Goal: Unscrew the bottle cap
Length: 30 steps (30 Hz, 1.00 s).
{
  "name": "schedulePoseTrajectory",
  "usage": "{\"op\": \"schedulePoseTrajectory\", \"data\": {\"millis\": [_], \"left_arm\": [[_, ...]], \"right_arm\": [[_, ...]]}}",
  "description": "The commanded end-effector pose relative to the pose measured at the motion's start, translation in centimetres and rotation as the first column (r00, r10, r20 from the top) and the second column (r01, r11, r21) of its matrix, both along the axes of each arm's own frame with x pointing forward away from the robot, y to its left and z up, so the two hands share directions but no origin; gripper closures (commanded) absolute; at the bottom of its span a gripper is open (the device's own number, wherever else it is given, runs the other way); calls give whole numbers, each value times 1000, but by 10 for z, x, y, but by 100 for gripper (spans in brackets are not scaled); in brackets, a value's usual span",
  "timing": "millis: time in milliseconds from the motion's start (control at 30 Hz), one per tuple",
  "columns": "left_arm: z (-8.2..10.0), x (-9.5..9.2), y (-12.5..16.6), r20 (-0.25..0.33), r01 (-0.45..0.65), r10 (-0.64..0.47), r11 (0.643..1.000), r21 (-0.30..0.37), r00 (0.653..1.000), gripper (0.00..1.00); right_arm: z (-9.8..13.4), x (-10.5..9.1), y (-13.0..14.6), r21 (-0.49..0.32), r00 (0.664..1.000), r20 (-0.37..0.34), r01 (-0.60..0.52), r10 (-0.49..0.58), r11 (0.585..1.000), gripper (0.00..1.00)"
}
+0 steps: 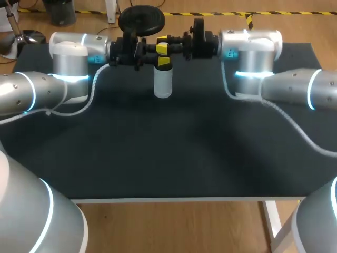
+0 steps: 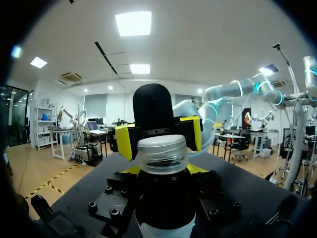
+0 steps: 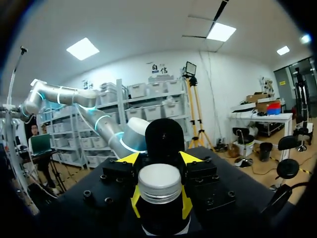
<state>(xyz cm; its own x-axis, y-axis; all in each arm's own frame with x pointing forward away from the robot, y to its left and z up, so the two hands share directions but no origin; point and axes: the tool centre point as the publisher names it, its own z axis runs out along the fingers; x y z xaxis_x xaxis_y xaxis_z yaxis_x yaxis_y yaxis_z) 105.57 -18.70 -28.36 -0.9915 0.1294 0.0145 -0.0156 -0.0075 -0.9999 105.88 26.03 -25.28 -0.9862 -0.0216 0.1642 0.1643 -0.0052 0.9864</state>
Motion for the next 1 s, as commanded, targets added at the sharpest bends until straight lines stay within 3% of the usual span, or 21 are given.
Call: {"op": "schedulePoseTrajectory", "data": {"millis": [33,267,700,900,1000], "left_arm": [[5,-2,2,2,5,-5,1000,0,1000,100],[5,-2,2,2,5,-5,1000,0,1000,100],[5,-2,2,2,5,-5,1000,0,1000,100],[5,-2,2,2,5,-5,1000,0,1000,100],[5,-2,2,2,5,-5,1000,0,1000,100]], "right_arm": [[-11,9,-3,54,929,4,-369,369,928,100],[-4,6,-3,61,919,14,-394,394,917,100],[35,9,-8,38,915,81,-398,394,917,100],[36,8,-6,21,910,79,-409,406,912,100],[38,11,-7,12,924,84,-376,374,927,100]]}}
